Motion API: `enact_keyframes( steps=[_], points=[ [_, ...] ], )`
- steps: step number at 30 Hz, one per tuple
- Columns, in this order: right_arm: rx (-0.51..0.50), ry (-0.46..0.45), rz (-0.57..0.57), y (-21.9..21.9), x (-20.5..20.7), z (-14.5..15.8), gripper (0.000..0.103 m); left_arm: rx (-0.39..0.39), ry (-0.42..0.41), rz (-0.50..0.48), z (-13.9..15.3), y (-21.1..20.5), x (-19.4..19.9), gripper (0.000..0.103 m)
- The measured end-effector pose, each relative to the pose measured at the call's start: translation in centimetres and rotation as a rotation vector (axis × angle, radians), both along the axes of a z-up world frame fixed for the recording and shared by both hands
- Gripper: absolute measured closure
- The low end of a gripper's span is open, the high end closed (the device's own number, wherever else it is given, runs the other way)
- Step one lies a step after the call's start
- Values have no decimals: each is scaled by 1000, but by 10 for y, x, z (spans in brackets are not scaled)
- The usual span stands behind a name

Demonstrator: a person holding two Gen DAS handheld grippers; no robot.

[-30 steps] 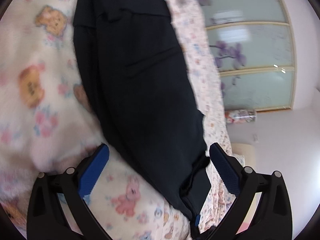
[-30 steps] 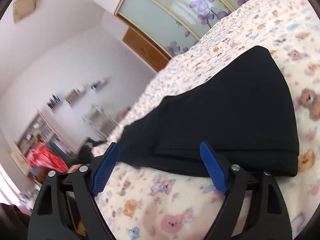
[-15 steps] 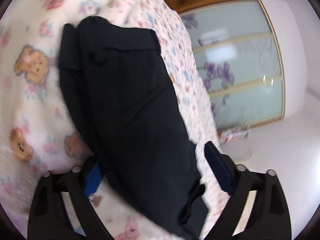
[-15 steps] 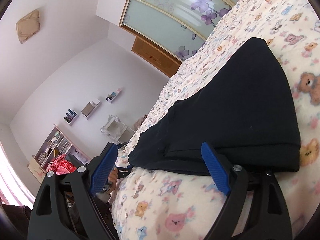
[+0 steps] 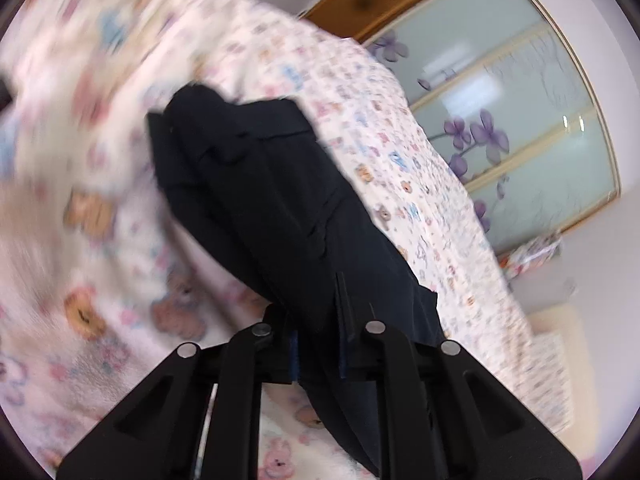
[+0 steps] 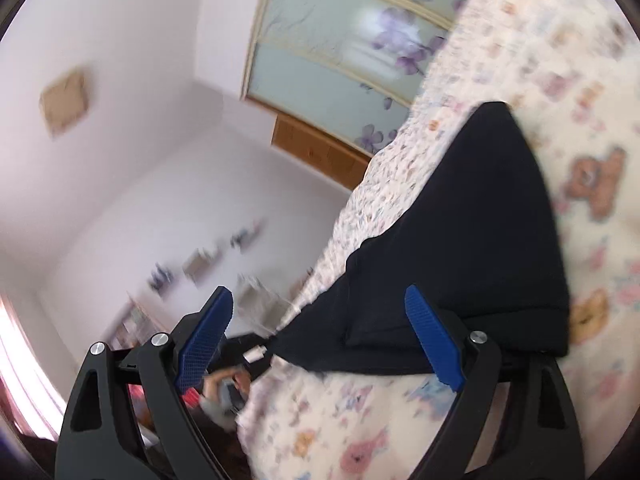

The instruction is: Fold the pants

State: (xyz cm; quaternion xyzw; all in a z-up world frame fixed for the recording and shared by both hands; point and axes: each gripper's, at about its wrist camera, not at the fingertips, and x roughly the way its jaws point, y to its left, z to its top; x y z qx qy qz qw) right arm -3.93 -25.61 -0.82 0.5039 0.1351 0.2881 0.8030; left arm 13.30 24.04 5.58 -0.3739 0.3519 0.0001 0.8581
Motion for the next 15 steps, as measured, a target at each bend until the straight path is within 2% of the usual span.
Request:
enact_keyframes(
  steps=[2,4,5,6,9,12,14,15],
  points=[
    [38,30,-1,-3,3,-6,13,112,-25,-27,21,-17,1,90],
    [29,17,-5,-2,2,-4,13,228,-61,-60,42,-40,1,90],
    [25,12,-5,-2,1,-3,13,303,-88,-83,56,-58,-3,90],
    [31,8,-5,-2,1,-3,13,342,-103,-98,64,-68,-4,90],
    [88,-6,-9,-7,-2,-7,13,537,-175,-186,97,-125,-11,91],
    [119,-19,-33,-11,-7,-4,11,775,-262,-347,119,-213,-29,91],
    [145,-32,-62,-16,-14,0,11,868,-309,-454,117,-263,-43,91],
    [147,-43,-88,-22,-19,3,11,921,-333,-541,110,-298,-54,91]
  ],
)
